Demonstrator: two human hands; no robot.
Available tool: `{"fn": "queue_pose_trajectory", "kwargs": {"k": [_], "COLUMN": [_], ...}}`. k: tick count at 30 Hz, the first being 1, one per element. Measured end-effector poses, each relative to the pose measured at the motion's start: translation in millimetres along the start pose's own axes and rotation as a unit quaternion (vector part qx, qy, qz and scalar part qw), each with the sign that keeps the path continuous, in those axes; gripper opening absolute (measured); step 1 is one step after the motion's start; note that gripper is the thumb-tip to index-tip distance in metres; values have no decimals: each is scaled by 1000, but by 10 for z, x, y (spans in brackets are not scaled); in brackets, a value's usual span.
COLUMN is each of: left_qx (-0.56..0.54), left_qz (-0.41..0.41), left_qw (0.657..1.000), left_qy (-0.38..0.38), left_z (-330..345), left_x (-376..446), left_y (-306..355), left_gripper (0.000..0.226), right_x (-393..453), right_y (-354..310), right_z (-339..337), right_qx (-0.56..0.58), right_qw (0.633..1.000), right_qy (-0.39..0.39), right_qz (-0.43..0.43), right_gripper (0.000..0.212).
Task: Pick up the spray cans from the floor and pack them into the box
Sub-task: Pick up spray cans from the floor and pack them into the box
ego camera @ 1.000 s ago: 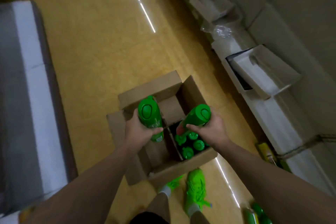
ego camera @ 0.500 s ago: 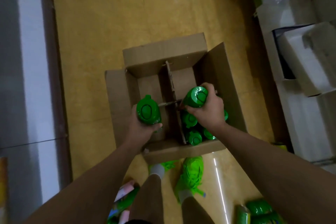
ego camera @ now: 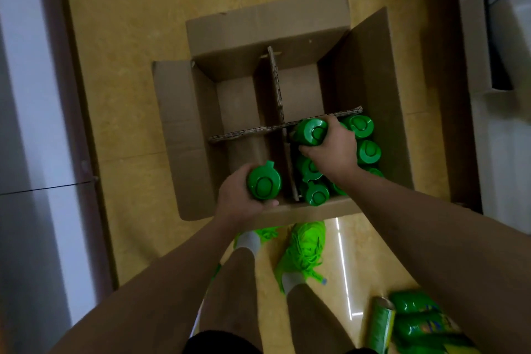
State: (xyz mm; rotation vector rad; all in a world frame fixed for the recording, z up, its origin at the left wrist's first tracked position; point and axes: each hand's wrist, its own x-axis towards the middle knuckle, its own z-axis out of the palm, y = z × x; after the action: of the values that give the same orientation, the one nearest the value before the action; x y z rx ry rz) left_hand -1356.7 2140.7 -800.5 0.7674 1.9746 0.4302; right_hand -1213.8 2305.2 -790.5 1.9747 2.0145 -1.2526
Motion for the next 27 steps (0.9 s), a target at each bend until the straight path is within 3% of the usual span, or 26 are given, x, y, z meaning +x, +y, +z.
{"fn": "queue_pose_trajectory", "kwargs": {"k": [7,13,16,20,27], "left_qx": [37,60,63,63,46], "left_qz": [4,36,39,28,15], "left_qw": [999,997,996,995,993], "left_qy": [-35,-39,-47,-67,-103], "left_z": [250,350,366,412,549], "left_x": [-74,4,43,61,129], "left_y": [-60,39,94,71,-45], "left_gripper": [90,95,93,85,81], "right_x": [28,44,-23,-66,72], "right_y": [-9,58,89,160,162], "right_z": [56,64,33,23,162], "right_qx": [-13,-55,-72,-64,-166], "right_qw": [1000,998,997,996,981], "right_qy": [-10,-32,-29,-6,-55], "right_qz": [9,22,-21,-67,-89], "right_gripper": [61,77,82,71,74]}}
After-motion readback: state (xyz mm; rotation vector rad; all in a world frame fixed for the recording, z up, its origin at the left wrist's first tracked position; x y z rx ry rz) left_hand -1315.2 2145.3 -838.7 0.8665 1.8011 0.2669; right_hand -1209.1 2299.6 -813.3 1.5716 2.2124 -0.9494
